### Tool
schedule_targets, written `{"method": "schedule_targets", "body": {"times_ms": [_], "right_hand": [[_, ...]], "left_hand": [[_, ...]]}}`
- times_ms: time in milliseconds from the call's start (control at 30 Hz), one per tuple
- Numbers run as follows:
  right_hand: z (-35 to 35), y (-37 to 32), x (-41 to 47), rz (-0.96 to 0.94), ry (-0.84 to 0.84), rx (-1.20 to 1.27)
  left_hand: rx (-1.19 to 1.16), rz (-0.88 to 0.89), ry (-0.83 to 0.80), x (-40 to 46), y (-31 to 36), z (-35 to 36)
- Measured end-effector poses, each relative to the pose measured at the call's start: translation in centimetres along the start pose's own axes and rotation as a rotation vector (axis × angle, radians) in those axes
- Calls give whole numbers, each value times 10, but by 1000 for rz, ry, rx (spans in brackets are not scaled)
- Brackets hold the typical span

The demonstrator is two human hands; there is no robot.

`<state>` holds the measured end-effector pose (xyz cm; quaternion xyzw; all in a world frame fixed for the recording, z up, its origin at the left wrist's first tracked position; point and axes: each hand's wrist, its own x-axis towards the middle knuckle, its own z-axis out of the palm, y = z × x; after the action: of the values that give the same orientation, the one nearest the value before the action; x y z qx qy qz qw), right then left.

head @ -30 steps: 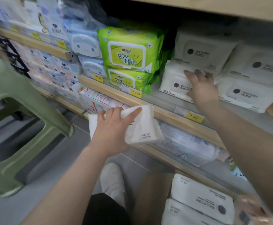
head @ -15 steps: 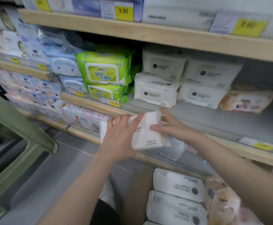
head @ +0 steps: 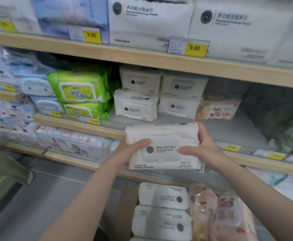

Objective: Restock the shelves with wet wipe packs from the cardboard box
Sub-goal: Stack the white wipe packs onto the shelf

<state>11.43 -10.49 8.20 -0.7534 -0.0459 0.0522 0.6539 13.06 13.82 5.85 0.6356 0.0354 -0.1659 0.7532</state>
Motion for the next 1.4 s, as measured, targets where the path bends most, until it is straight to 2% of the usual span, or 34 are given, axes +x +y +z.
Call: {"method": "schedule_targets", "body": {"times_ms": [100,233,333,433,500,567,600,700,767,833,900,967,1167,1267,1400], "right_hand": [[-15,-6,-5,-1,-56,-292],[-18,-22,-5,-71,-261,-774],[-14,-21,0,-119,-349,-866],[-27,-30,16,-223,-274,-911],[-40,-41,34,-286,-195,-1039],[-52,-49,55,-307,-122,-1188],[-58,-49,67,-318,-93,-1247],[-74,-43,110,-315,-22,-1321],[-77,-32,141,-309,14,-1332],[-71,-10,170,-327,-24,-1340],[-67,14,193,-331,-59,-1261],[-69,30,207,-354,-22,-1175],[-73,47,214,-428,15,-1239],[-68,38,212,-325,-33,-1352],[-50,22,188,-171,-34,-1487]], "left_hand": [[14,96,44,7,-9,12],[236,237,-64,7,-10,27],[327,317,-127,7,-4,42],[423,424,-98,22,9,52],[655,552,-19,42,21,46],[1067,701,132,72,23,25],[1257,720,189,86,19,12],[1624,513,235,120,-16,-15],[1666,501,257,137,-45,-20],[1678,553,337,147,-58,-20],[1677,577,396,152,-62,-18],[1674,631,454,156,-67,-18],[1669,675,479,162,-73,-21],[1708,600,453,156,-69,-18],[1760,380,362,137,-56,-7]]}}
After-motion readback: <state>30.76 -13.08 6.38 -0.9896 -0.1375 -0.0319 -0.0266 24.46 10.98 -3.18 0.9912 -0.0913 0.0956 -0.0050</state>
